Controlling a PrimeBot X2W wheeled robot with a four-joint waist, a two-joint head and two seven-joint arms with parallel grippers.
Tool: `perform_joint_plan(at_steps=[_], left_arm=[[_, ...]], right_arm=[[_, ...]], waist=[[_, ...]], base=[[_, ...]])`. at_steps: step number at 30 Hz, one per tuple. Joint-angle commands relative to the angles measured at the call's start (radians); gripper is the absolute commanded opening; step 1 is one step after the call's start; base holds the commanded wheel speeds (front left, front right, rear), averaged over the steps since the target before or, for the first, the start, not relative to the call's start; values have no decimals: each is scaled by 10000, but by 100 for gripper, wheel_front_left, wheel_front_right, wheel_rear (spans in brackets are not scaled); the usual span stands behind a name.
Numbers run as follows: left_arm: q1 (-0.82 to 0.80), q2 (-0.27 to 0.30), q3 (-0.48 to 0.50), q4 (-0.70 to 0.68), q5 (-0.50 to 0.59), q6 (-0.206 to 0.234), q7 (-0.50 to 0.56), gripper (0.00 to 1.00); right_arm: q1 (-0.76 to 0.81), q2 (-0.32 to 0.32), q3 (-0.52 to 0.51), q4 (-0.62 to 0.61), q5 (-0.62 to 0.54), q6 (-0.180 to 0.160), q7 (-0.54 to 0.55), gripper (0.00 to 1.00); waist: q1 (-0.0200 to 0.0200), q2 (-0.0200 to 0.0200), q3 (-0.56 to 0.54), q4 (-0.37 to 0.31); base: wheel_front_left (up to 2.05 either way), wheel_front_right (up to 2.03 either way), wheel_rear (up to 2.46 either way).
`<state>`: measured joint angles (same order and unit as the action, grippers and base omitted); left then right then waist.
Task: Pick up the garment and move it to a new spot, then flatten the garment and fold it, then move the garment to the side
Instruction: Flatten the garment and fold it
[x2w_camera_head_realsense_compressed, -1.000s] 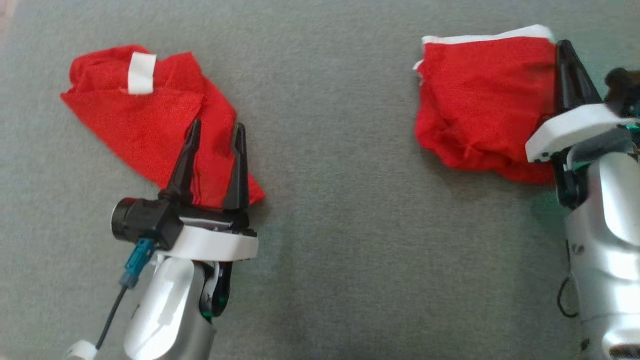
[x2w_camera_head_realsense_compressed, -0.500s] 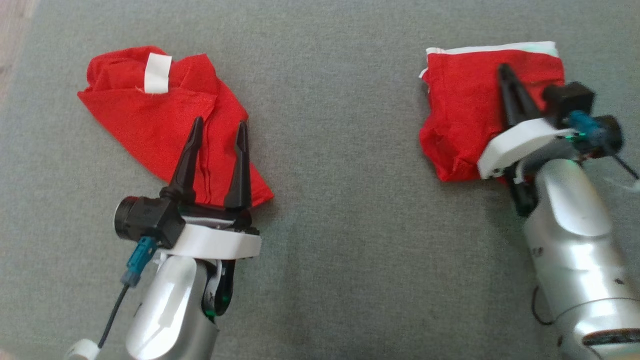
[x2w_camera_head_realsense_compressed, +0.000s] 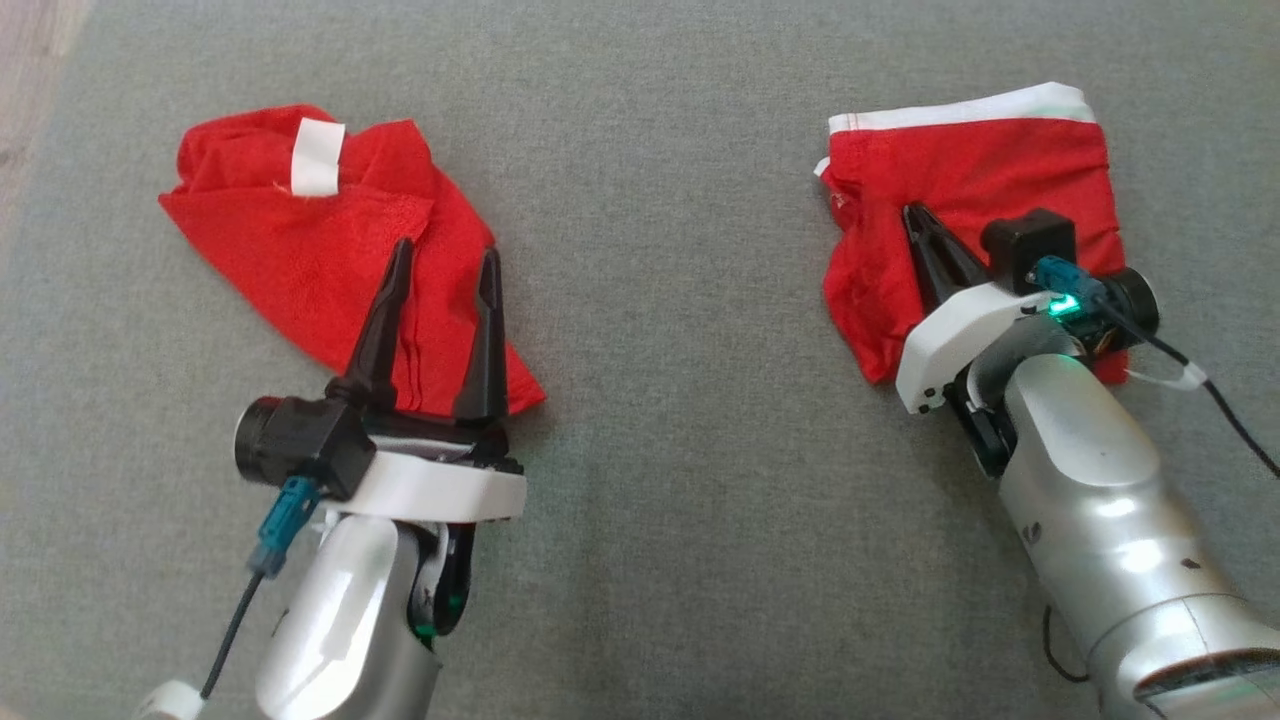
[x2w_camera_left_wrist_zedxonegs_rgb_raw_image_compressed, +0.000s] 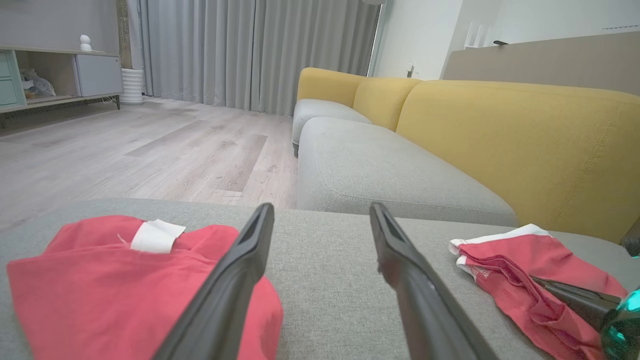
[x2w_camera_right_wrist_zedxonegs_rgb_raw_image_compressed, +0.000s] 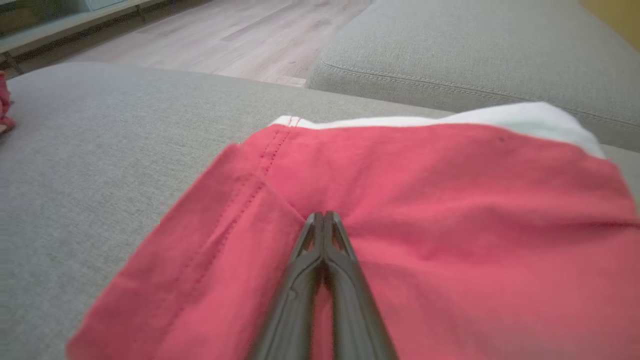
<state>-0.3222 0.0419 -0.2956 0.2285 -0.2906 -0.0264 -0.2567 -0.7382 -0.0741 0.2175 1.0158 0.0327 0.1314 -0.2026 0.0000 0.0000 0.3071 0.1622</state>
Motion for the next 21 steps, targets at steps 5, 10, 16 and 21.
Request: perform_joint_plan(at_steps=[5,10,16,21], left_arm=[[75,83,487,-269,25,52,-51,100],[310,83,587,-292,30,81,-51,100],[542,83,595,-251,-48,129,-51,100],[757,83,604,-237,-105,177,-51,100]], right_arm=[[-156,204,-137,-454,397,-7,-479,0],[451,-180,-912,-2009,562,-7,-584,0],[1927,-344,-1684,-3830,622,-7,-589,0],[2992,-256,-2039,-4852,263,-7,-590,100]], waist=[[0,0,-429,-256],[0,0,-1071,-644],[0,0,-1650,-913],[0,0,-1889,-1059]], base=[[0,0,0],[0,0,0],[0,0,0],[0,0,0]])
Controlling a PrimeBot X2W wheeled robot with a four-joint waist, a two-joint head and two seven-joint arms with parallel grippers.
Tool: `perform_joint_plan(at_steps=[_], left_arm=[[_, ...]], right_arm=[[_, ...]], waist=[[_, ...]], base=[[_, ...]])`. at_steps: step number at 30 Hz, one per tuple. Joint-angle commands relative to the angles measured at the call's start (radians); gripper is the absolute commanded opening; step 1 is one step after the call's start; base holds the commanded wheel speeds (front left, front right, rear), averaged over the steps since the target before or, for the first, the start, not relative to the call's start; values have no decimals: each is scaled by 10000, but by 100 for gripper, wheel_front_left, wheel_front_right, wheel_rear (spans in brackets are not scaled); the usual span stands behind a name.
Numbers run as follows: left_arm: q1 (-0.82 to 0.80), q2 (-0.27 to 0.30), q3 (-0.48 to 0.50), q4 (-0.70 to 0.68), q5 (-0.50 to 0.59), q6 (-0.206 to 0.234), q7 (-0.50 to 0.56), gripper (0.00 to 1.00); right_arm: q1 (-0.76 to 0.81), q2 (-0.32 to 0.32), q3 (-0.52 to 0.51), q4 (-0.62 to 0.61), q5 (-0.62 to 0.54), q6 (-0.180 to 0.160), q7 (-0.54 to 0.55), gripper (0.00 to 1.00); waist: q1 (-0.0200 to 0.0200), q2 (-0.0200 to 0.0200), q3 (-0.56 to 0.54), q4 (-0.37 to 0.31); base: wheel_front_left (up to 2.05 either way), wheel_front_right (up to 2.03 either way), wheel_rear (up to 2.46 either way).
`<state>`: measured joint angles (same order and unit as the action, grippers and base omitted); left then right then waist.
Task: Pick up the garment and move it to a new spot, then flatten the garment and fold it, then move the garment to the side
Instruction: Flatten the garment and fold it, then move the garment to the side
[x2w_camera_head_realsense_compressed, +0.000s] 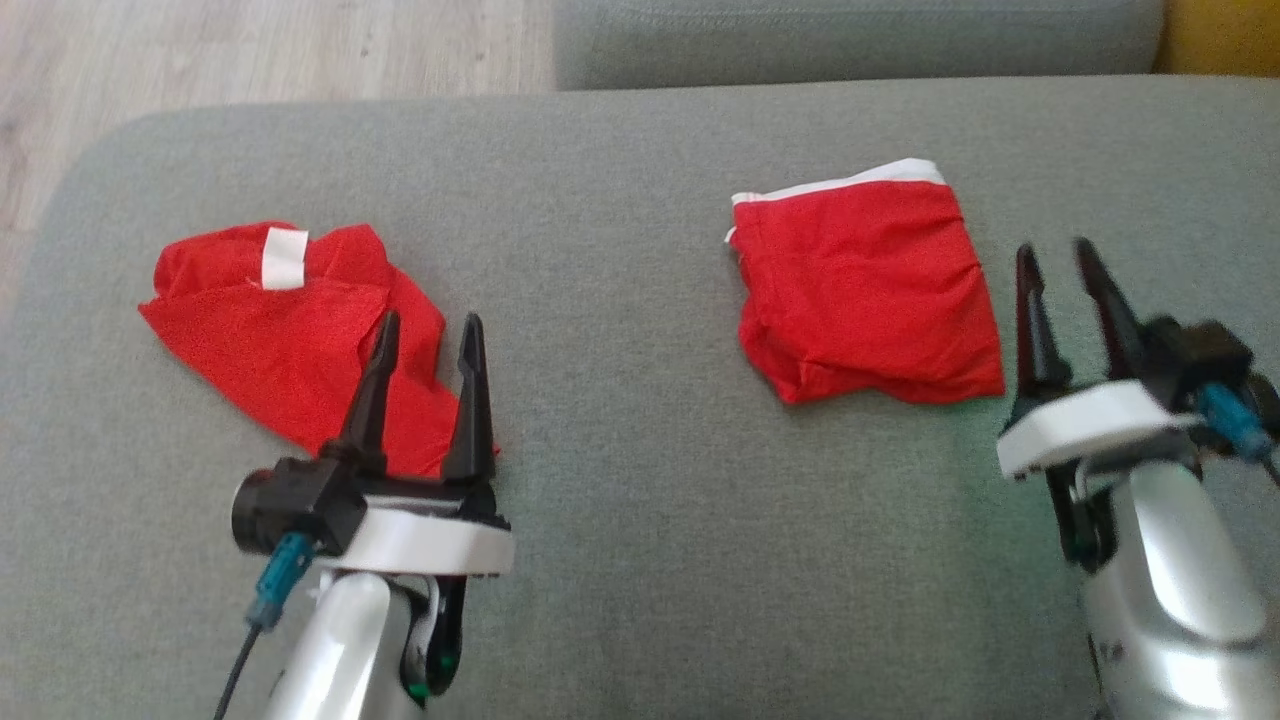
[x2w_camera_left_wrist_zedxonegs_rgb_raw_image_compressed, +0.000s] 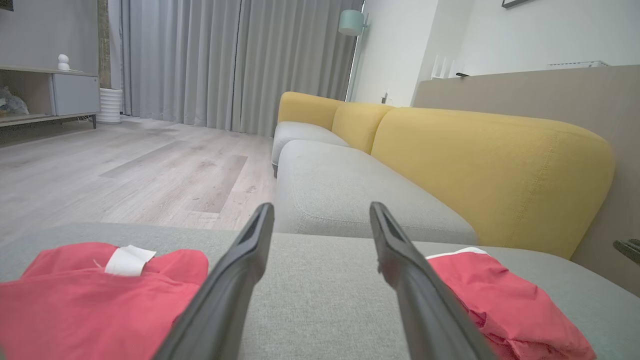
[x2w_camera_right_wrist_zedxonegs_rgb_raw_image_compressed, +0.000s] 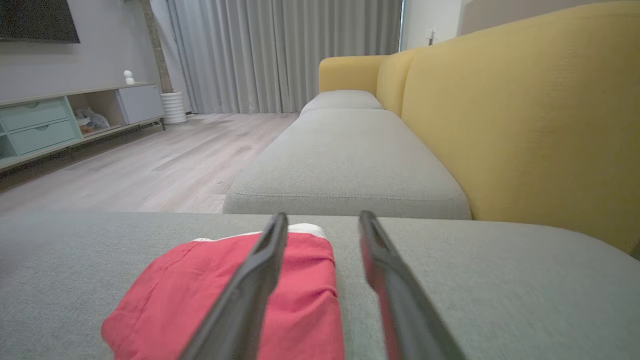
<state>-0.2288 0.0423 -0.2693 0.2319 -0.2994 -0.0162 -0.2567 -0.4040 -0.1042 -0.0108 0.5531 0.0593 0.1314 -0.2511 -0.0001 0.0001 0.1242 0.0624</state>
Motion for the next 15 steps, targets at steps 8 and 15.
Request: perform_joint_plan(at_steps=[8,15], left_arm=[[251,79,344,-213,-21,114,-51,100],[271,79,379,-192,-12,92,-51,100]], right_arm=[[1451,475,-217,-1923,-200,-7,32,100],[1941,535,-100,-2698,85,-7,294,100]], waist=[[1,-1,-157,-303],[1,-1,-67,-375]], base=[[0,0,0],[0,0,0]])
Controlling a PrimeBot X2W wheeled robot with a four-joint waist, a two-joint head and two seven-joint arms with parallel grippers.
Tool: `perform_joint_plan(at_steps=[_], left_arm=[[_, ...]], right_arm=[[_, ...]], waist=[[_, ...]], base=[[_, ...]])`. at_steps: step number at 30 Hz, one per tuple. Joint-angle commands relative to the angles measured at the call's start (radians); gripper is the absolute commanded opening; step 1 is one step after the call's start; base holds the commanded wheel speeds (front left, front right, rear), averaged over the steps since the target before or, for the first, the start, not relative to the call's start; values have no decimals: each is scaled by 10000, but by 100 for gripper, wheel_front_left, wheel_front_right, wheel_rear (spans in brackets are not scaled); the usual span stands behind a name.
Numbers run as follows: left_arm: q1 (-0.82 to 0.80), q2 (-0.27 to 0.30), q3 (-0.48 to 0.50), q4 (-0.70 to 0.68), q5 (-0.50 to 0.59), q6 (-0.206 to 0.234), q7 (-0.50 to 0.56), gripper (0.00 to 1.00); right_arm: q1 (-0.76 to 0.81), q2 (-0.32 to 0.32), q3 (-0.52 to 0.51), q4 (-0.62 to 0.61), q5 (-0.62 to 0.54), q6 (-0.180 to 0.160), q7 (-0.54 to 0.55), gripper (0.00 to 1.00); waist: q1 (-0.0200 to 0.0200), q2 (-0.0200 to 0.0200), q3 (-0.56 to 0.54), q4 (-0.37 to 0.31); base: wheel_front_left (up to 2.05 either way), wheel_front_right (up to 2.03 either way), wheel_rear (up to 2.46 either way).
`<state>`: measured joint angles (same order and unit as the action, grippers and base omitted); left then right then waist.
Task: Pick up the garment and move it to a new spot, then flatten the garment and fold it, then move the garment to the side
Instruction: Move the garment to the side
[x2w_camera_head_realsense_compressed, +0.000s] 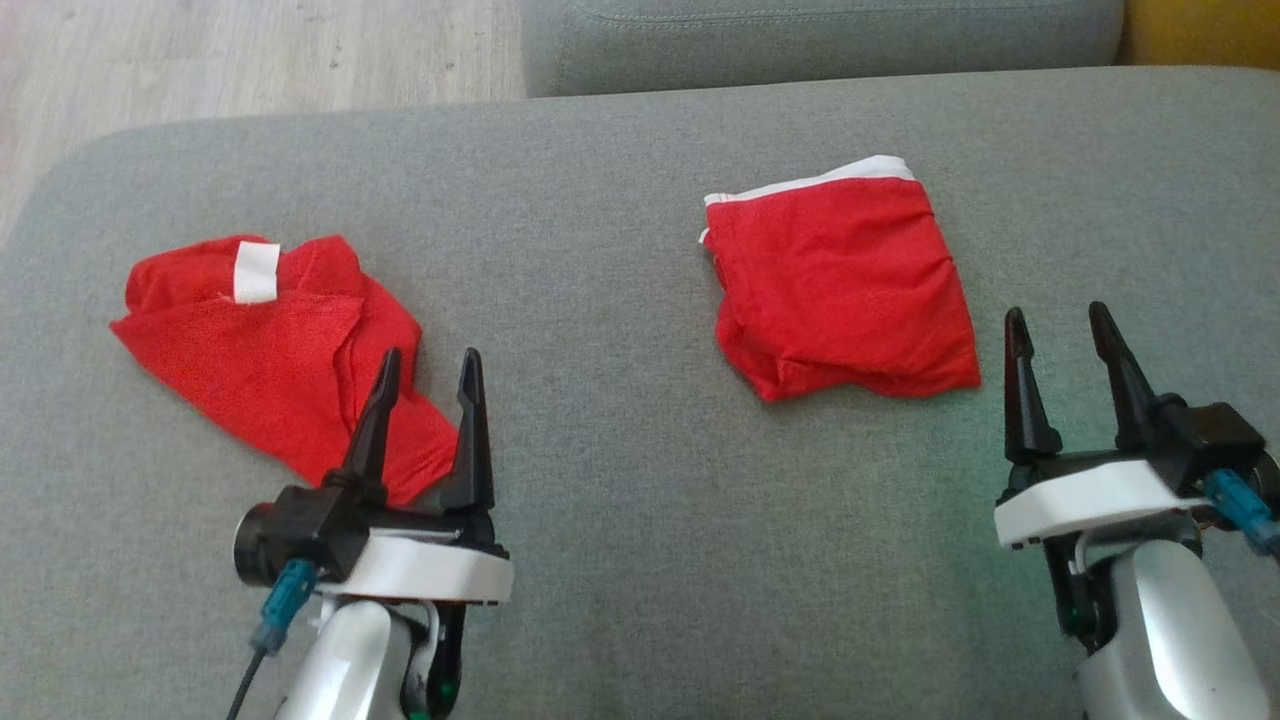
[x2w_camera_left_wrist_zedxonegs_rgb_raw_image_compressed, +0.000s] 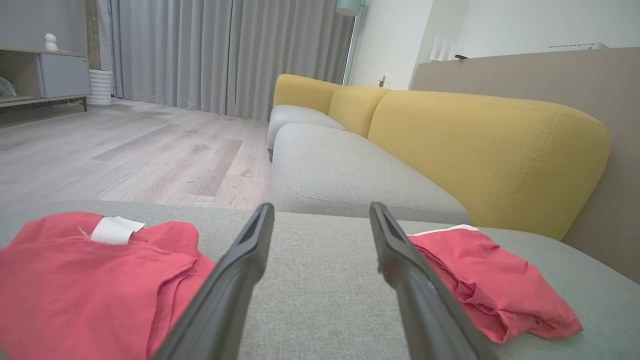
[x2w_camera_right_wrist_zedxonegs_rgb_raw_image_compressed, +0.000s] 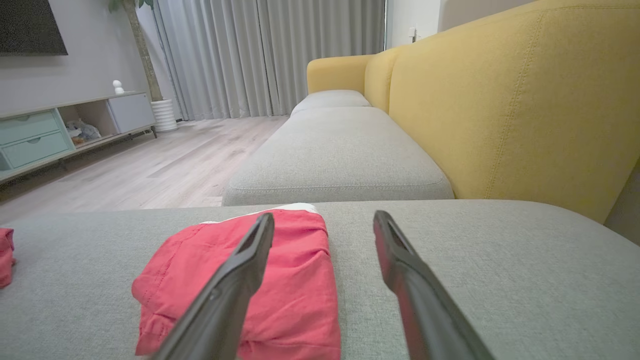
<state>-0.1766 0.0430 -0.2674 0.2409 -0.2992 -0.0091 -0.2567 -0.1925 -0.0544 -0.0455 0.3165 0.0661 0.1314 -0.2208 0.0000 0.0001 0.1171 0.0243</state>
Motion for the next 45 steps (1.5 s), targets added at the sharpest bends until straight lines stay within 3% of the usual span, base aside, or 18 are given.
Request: perform_joint_plan(at_steps=[1,11,16,23,28,35,36,37,45], left_arm=[[-279,72,356,-281,-14,13,-51,100],[-686,72,227,-427,0,-35,-51,100],[-1071,72,186,-464,45,-133,-51,100],[-1401,72,36,-428,-50,-181,-51,100],[-1516,72,-18,-430,-84,-188,-51,100],[-1619,72,-54,-403,-109,-146,-51,100],[-1623,72,-41,-392,-99,-143,-51,100],[-1624,72,-31,-379,-91,-139,-51,100],[-1487,72,25,-305,-36,-139,-51,100]], right_arm=[[-162,37,259,-388,65,-7,20,100],[-1062,40,-35,-521,120,-7,705,100],[-2453,40,-593,446,190,-7,2055,100],[-3856,-318,-750,2115,-4,-7,3055,100],[-4334,-551,-422,3015,165,-7,3507,100],[-4639,-1148,1131,4030,677,-7,4220,100],[-4673,-1284,1351,4053,723,-7,4193,38],[-4708,-1433,1556,4042,735,-7,4095,0],[-4838,-2632,2653,3691,810,-7,3146,0]], waist=[[0,-1,29,18],[0,-1,829,388],[0,-1,1637,696],[0,-1,2221,975],[0,-1,2387,1066],[0,-1,2452,1089],[0,-1,2439,1072],[0,-1,2410,1052],[0,-1,1941,776]], base=[[0,0,0],[0,0,0],[0,0,0],[0,0,0],[0,0,0],[0,0,0],[0,0,0],[0,0,0],[0,0,0]])
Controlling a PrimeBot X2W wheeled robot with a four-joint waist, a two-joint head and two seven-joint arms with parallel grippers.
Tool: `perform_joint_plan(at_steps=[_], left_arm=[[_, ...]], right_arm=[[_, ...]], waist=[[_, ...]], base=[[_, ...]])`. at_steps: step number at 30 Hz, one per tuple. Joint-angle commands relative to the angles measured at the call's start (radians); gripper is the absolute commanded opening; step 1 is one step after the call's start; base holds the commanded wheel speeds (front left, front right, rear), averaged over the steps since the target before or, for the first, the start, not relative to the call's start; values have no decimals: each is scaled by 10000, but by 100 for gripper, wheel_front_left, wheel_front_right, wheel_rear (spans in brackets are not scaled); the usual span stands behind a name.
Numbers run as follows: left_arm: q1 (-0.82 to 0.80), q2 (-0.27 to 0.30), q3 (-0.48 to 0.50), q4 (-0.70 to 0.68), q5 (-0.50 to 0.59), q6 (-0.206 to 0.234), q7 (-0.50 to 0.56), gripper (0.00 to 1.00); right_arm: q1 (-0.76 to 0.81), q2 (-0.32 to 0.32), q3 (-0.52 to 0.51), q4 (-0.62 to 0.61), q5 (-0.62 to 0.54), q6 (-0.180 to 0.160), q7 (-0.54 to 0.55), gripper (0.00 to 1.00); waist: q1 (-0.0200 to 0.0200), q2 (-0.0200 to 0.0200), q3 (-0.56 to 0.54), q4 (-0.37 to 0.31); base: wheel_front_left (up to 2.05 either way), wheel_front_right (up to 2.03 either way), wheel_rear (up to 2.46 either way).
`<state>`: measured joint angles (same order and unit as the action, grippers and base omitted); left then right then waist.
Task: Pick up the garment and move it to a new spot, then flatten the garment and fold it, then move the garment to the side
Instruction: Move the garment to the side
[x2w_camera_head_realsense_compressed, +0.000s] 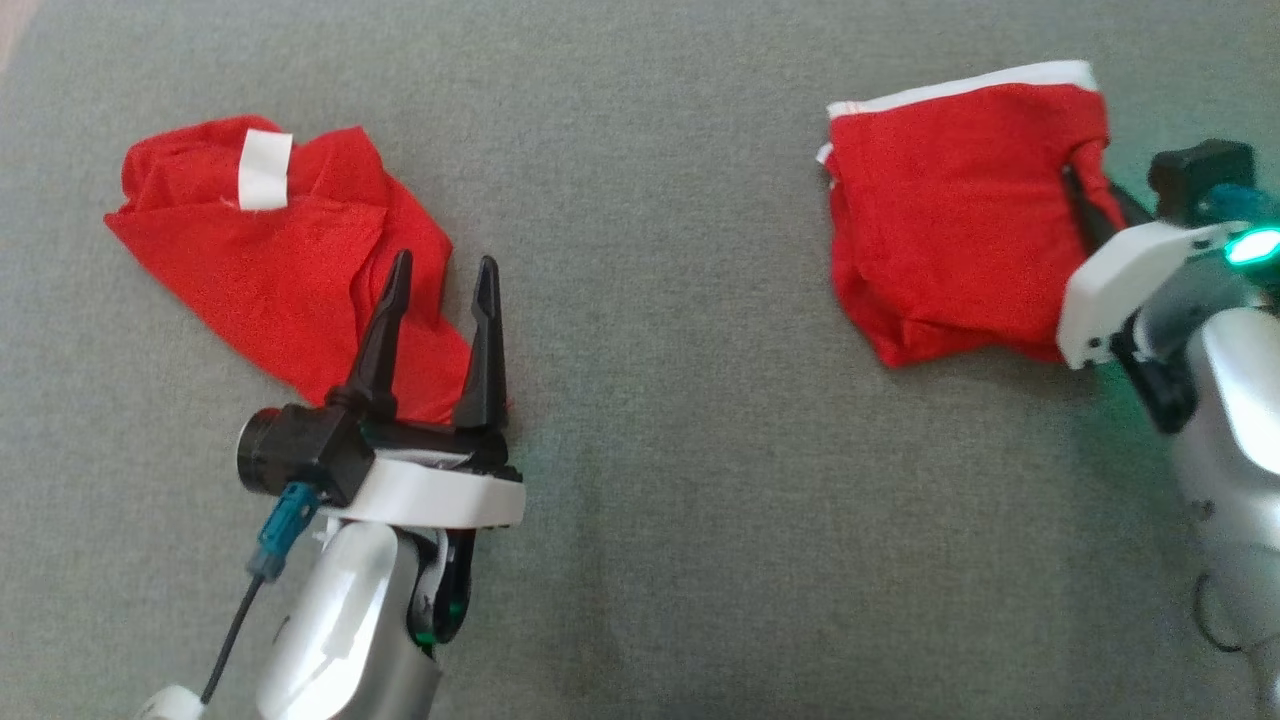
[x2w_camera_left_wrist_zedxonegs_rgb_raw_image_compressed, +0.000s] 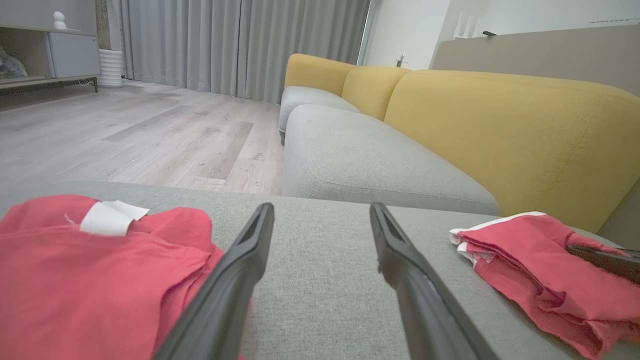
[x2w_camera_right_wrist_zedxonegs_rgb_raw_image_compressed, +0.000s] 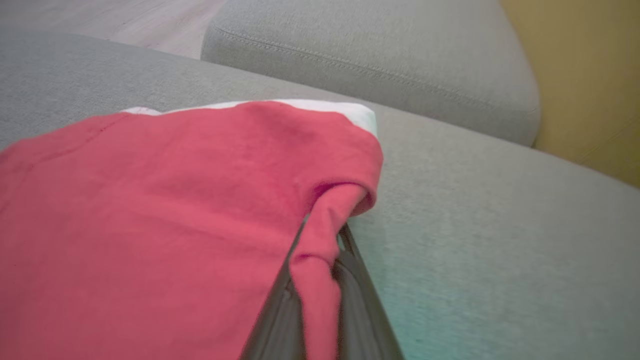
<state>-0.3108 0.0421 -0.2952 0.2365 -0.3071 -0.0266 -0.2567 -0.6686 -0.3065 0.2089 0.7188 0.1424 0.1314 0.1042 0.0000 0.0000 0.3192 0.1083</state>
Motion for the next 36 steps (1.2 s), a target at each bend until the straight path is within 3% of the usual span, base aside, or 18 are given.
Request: perform_joint_plan(at_steps=[1,9,15,20,31,32,33,34,36], left_arm=[[-115,81,312,-255,49,34,-51,100],[93,81,394,-343,64,32,-51,100],[42,81,380,-445,107,-2,-51,100],[-66,81,456,-472,164,-41,-51,100],[-200,81,511,-465,180,-66,-51,100],[-209,81,510,-459,177,-63,-51,100],[-216,81,511,-452,174,-59,-51,100],[-222,81,516,-443,172,-55,-51,100],[-227,81,532,-413,173,-55,-51,100]], right_arm=[[-57,-291,252,-398,69,-7,-180,0],[249,-2284,932,-630,172,-7,-167,0],[159,-3511,-114,145,-342,-7,-341,0],[-110,-3711,-1070,759,-1086,-7,-594,0],[-319,-3209,-2313,1155,-2365,-7,-602,0],[-326,-3151,-2428,1135,-2466,-7,-611,34],[-336,-3077,-2533,1098,-2549,-7,-626,95],[-351,-2988,-2664,1053,-2594,-7,-644,100],[-374,-2809,-2862,931,-2701,-7,-658,100]], waist=[[0,0,-146,-97],[0,0,-389,-215],[0,0,-128,-93],[0,0,129,-3],[0,0,331,38],[0,0,329,33],[0,0,326,25],[0,0,316,15],[0,0,258,-15]], base=[[0,0,0],[0,0,0],[0,0,0],[0,0,0],[0,0,0],[0,0,0],[0,0,0],[0,0,0],[0,0,0]])
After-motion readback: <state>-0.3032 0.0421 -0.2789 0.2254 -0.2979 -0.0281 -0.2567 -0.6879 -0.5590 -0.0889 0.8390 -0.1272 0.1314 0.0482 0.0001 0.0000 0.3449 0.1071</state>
